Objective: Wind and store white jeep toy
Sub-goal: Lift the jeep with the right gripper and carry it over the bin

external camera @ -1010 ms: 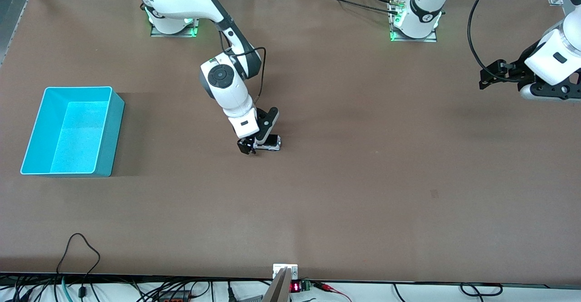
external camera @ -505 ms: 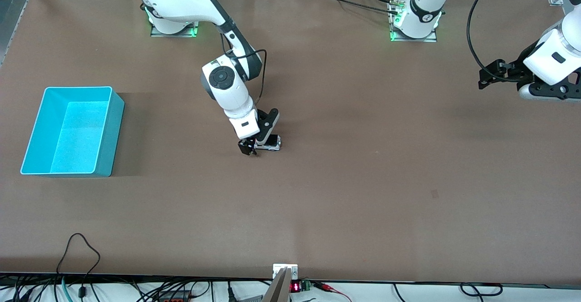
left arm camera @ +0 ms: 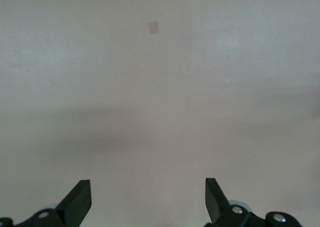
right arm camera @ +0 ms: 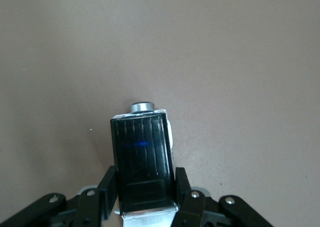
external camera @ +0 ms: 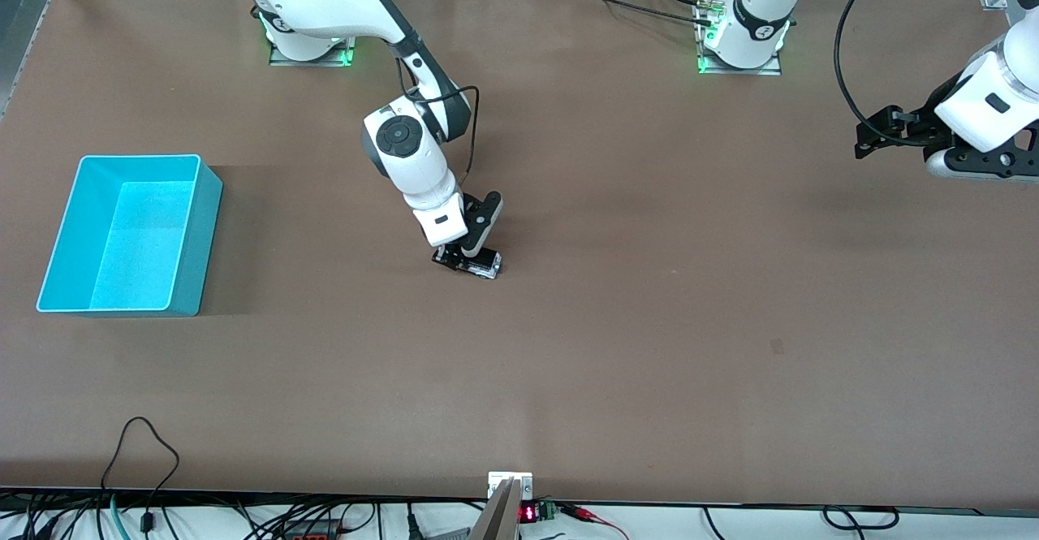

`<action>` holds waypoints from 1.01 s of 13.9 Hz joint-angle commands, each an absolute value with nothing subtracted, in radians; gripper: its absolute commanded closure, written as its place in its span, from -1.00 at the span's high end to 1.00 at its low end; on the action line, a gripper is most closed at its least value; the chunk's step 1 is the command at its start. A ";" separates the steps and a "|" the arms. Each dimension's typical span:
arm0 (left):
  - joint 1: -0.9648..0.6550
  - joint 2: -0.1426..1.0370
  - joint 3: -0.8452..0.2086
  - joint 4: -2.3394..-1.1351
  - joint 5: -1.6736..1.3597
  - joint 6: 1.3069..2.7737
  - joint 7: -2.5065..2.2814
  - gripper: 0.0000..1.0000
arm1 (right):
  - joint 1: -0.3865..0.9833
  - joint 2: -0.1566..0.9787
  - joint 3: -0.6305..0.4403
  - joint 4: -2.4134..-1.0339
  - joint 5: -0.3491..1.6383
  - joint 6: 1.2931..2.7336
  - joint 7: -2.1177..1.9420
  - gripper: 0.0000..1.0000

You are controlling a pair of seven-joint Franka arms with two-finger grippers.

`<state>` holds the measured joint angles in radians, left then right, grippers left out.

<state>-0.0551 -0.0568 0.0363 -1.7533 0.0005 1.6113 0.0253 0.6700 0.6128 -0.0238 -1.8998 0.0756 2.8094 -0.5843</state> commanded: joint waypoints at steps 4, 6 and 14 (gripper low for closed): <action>-0.052 -0.058 0.037 -1.741 -0.005 1.597 0.026 1.00 | 0.631 0.566 -0.028 -1.887 0.110 2.751 -0.598 -1.00; -0.054 -0.058 0.032 -1.741 -0.005 1.595 0.025 1.00 | 0.582 0.542 -0.028 -1.887 0.112 2.715 -0.586 -1.00; -0.052 -0.058 0.034 -1.741 -0.005 1.597 0.026 1.00 | 0.329 0.379 -0.038 -1.905 0.112 2.426 -0.523 -1.00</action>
<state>-0.0550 -0.0568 0.0362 -1.7533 0.0005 1.6107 0.0253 0.4052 0.4457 -0.0526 -1.8785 0.0974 2.4941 -0.5339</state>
